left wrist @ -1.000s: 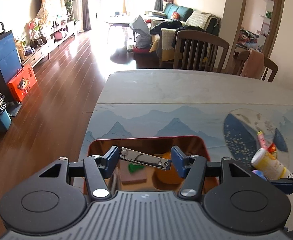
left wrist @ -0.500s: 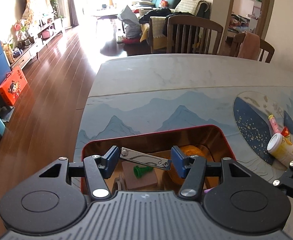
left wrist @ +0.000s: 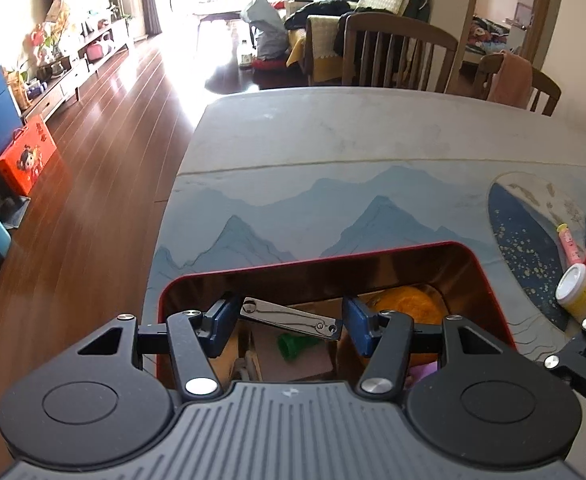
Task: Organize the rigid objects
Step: 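Release the clipper into the red tin with the left gripper while the right releases the plush toy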
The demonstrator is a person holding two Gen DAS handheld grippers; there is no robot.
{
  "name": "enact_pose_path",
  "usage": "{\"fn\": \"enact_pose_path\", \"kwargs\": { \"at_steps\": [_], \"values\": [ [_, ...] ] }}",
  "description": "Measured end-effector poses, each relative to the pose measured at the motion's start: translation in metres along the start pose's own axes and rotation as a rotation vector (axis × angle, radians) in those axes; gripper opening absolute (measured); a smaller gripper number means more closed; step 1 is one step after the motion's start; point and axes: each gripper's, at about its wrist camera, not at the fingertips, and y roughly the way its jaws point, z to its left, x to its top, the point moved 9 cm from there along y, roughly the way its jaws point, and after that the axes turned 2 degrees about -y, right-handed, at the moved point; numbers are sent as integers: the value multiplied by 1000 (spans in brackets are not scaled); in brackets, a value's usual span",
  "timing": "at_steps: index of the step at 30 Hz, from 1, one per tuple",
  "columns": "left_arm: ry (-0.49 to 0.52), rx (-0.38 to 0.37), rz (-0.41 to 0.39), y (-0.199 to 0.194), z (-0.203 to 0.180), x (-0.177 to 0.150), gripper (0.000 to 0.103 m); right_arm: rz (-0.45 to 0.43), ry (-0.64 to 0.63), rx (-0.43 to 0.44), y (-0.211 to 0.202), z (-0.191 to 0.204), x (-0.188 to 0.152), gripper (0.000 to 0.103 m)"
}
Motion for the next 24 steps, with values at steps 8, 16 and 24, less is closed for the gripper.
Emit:
{"fn": "enact_pose_path", "kwargs": {
  "at_steps": [8, 16, 24],
  "values": [
    [14, 23, 16, 7, 2, -7, 57, -1, 5, 5, -6, 3, 0, 57],
    [25, 43, 22, 6, 1, -8, 57, -20, -15, -4, -12, 12, -1, 63],
    [18, 40, -23, -12, 1, -4, 63, -59, 40, 9, -27, 3, 1, 67]
  ]
}}
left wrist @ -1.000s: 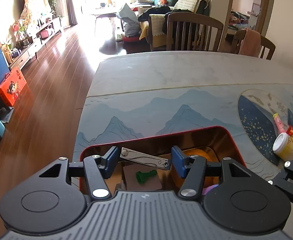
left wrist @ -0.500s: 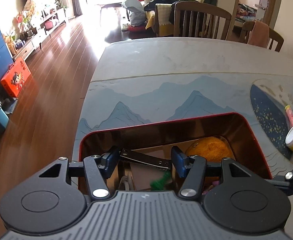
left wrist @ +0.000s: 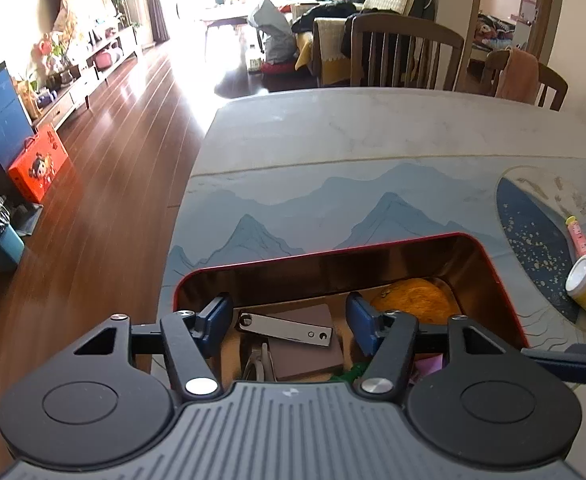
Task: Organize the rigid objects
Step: 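Release the clipper into the red tin with the left gripper while the right releases the plush toy, then move the left gripper to the small black-capped bottle while the right approaches the white-yellow bottle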
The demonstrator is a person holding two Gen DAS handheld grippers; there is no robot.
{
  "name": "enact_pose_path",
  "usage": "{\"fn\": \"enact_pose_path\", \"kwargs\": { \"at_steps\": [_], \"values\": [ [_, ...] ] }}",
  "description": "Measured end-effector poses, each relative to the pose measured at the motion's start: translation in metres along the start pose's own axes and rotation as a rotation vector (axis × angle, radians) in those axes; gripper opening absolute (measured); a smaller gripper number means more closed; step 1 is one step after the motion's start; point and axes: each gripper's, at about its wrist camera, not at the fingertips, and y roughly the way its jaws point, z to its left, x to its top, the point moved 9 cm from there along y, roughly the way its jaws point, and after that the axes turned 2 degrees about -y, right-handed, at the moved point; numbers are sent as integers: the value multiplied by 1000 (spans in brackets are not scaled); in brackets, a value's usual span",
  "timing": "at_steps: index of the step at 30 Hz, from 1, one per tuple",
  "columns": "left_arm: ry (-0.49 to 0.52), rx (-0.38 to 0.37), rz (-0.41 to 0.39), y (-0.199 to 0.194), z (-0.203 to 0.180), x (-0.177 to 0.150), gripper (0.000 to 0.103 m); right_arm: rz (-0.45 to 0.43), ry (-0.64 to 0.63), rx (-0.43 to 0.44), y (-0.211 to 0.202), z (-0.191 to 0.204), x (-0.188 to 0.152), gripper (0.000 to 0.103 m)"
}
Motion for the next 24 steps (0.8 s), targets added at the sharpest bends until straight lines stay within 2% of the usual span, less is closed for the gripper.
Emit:
{"fn": "enact_pose_path", "kwargs": {
  "at_steps": [5, 9, 15, 20, 24],
  "values": [
    [-6, -11, -20, -16, 0, -2, 63, -29, 55, 14, -13, -7, 1, 70],
    [-9, -17, -41, -33, -2, -3, 68, -60, 98, 16, -28, -13, 0, 76],
    [-13, -31, -62, -54, -11, -4, 69, -107, 145, 20, -54, -24, -5, 83],
    [-18, -52, -79, -73, -25, -6, 71, -136, 177, 4, -75, -36, -15, 85],
    [-26, -63, -116, -92, -40, -7, 80, -164, 211, -14, -93, -50, -27, 91]
  ]
}}
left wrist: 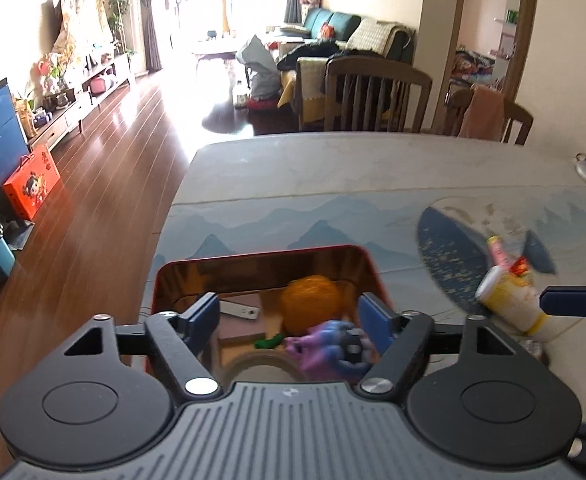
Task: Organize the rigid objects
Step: 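Move the left gripper to the small black-capped bottle while the right approaches the white-yellow bottle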
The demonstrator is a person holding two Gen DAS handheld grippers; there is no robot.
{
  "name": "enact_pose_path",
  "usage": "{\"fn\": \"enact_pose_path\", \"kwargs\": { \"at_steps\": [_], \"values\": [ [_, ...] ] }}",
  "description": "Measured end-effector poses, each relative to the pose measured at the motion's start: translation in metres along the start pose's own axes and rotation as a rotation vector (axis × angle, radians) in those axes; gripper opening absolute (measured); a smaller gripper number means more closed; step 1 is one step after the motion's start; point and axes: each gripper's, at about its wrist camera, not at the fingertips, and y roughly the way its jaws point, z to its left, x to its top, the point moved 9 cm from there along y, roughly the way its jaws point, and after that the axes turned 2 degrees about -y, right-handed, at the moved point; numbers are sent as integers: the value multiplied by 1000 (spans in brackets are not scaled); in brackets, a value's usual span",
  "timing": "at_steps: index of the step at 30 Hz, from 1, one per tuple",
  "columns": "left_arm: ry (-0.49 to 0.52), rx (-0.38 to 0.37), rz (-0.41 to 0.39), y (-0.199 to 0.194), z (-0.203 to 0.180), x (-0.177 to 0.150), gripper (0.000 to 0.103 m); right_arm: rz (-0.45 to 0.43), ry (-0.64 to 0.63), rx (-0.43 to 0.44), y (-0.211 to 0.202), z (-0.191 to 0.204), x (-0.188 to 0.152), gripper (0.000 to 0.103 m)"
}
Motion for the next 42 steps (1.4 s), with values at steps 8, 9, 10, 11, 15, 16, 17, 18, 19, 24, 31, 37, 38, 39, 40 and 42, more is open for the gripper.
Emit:
{"fn": "enact_pose_path", "kwargs": {
  "at_steps": [8, 9, 10, 11, 15, 16, 17, 18, 19, 24, 31, 37, 38, 39, 40, 42],
  "values": [
    [10, -36, -33, -23, -43, -3, 82, -40, 53, -15, -31, -38, -10, 103],
    [13, -38, -34, -24, -48, -4, 84, -43, 59, -17, -34, -45, -12, 103],
    [14, -38, -36, -25, -54, -4, 84, -45, 67, -17, -38, -52, -14, 103],
    [13, -40, -39, -26, -59, -5, 85, -47, 75, -18, -40, -58, -16, 103],
    [0, -52, -52, -30, -79, -7, 86, -51, 108, -31, -49, -87, -24, 103],
    [-1, -49, -54, -30, -84, -8, 87, -51, 114, -34, -51, -95, -25, 103],
    [-1, -48, -53, -30, -89, -10, 87, -52, 119, -38, -52, -102, -27, 103],
    [0, -48, -53, -30, -94, -11, 87, -53, 123, -44, -54, -110, -28, 103],
    [0, -47, -52, -29, -100, -12, 87, -55, 127, -50, -55, -118, -30, 103],
    [2, -61, -30, -22, -129, -23, 88, -42, 162, -70, -55, -158, -35, 103],
    [73, -117, 20, -5, -181, -47, 88, 19, 180, -63, -41, -188, -45, 103],
    [68, -121, 70, 11, -207, -61, 88, 57, 146, -12, -28, -192, -50, 102],
    [71, -122, 75, 14, -210, -63, 88, 66, 135, -5, -24, -191, -50, 102],
    [75, -124, 82, 16, -214, -65, 87, 74, 126, 2, -23, -191, -51, 100],
    [80, -130, 88, 19, -218, -67, 88, 84, 119, 12, -20, -191, -51, 100],
    [92, -134, 100, 25, -225, -71, 88, 104, 107, 27, -13, -190, -53, 99]
  ]
}}
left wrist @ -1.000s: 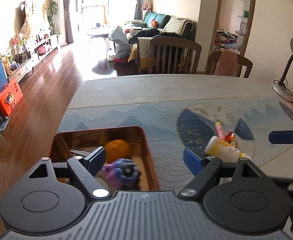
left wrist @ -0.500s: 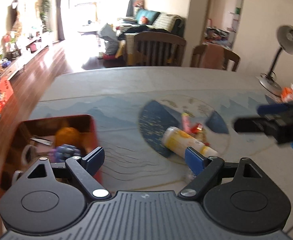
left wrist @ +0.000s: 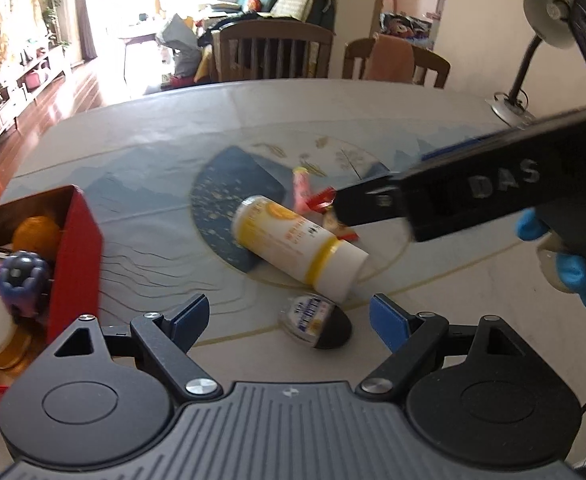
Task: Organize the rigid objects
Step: 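Move the left gripper to the small black-capped bottle while the right approaches the white-yellow bottle, then grasp the small black-capped bottle with the left gripper while the right gripper grasps the white-yellow bottle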
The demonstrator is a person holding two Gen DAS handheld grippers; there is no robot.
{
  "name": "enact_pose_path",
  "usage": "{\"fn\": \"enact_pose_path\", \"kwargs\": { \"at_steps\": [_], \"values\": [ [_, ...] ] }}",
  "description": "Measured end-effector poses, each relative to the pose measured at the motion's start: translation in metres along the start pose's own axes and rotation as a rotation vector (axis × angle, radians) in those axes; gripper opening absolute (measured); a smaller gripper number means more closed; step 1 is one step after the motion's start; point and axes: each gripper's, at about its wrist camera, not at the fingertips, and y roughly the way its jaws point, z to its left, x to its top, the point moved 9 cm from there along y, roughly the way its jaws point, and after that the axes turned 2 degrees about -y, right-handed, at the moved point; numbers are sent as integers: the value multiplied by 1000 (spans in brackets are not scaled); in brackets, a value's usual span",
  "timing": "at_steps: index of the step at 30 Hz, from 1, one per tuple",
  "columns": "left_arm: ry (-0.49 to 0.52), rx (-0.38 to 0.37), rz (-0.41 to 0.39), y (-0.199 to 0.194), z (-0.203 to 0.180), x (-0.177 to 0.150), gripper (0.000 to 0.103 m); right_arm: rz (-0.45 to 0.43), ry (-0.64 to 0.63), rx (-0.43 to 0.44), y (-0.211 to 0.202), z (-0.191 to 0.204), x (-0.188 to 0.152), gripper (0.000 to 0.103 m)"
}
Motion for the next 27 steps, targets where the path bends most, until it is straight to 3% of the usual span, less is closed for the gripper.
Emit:
{"fn": "enact_pose_path", "kwargs": {
  "at_steps": [22, 27],
  "values": [
    [19, 49, 51, 48, -17, -20, 87, 154, -20, 102, 62, 10, -14, 71],
    [21, 60, 65, 53, -16, -22, 68, 167, -34, 94, 71, 11, -15, 64]
  ]
}}
